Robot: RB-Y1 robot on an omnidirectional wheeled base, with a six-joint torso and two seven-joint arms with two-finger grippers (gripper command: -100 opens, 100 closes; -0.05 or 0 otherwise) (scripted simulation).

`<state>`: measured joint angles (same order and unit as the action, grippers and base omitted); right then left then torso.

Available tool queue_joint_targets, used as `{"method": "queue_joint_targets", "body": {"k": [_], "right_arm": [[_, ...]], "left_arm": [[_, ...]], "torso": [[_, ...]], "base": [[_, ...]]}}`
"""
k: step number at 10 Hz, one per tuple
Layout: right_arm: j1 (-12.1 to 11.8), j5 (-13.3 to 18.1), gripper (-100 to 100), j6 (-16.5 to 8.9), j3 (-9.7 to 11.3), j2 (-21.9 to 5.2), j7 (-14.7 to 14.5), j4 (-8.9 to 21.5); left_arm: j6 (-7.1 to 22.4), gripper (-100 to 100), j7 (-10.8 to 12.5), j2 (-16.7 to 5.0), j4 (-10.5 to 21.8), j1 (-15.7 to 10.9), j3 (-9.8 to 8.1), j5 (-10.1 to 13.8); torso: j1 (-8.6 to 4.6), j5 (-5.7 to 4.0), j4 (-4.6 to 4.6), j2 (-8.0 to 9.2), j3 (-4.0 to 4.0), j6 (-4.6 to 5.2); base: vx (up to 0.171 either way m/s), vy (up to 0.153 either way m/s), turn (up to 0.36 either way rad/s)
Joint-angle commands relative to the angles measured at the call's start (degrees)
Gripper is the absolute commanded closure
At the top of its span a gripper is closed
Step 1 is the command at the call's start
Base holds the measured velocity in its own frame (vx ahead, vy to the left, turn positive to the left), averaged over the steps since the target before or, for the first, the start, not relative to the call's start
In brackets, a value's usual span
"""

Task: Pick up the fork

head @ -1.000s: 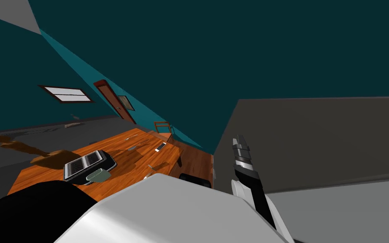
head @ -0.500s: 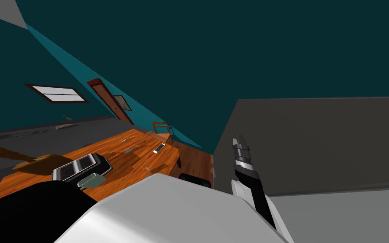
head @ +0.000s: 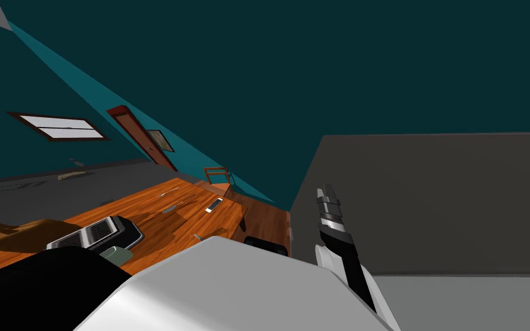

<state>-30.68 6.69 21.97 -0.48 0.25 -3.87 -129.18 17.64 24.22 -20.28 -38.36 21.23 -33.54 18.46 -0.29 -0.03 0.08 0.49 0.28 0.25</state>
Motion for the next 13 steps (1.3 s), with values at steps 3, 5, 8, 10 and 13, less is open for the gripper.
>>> {"method": "queue_joint_targets", "body": {"k": [3, 5, 8, 10, 13], "right_arm": [[0.0, 0.0, 0, 0.0, 0.0, 0.0, 0.0, 0.0], [0.0, 0.0, 0, 0.0, 0.0, 0.0, 0.0, 0.0], [0.0, 0.0, 0, 0.0, 0.0, 0.0, 0.0, 0.0], [0.0, 0.0, 0, 0.0, 0.0, 0.0, 0.0, 0.0], [0.01, 0.0, 0, 0.0, 0.0, 0.0, 0.0, 0.0]], "left_arm": [[3.21, -100, 0.86, -0.99, 4.08, -2.93, 0.07, 1.46], [4.29, -100, 1.13, -1.32, 5.33, -4.1, 0.1, 1.96], [6.12, -100, 1.58, -2.03, 7.39, -6.51, 0.18, 2.93], [6.13, 0, 1.43, -1.81, 6.12, -5.51, 0.13, 2.84], [2.82, -100, 3.5, -0.63, 10.28, -6.23, -0.79, 0.95]], "torso": [[0.02, 0.0, -0.01, -0.08, -0.04, 0.01], [-0.02, 0.0, -0.01, -0.04, -0.03, 0.0], [-0.05, -0.01, 0.0, 0.03, 0.01, -0.01], [-0.05, -0.01, 0.01, 0.1, 0.05, -0.02], [0.12, 0.02, 0.04, 0.23, 0.13, 0.0]], "base": [[0.064, 0.018, -0.041], [0.048, 0.009, -0.02], [0.042, 0.006, -0.012], [0.01, 0.003, -0.002], [-0.009, 0.053, -0.118]]}}
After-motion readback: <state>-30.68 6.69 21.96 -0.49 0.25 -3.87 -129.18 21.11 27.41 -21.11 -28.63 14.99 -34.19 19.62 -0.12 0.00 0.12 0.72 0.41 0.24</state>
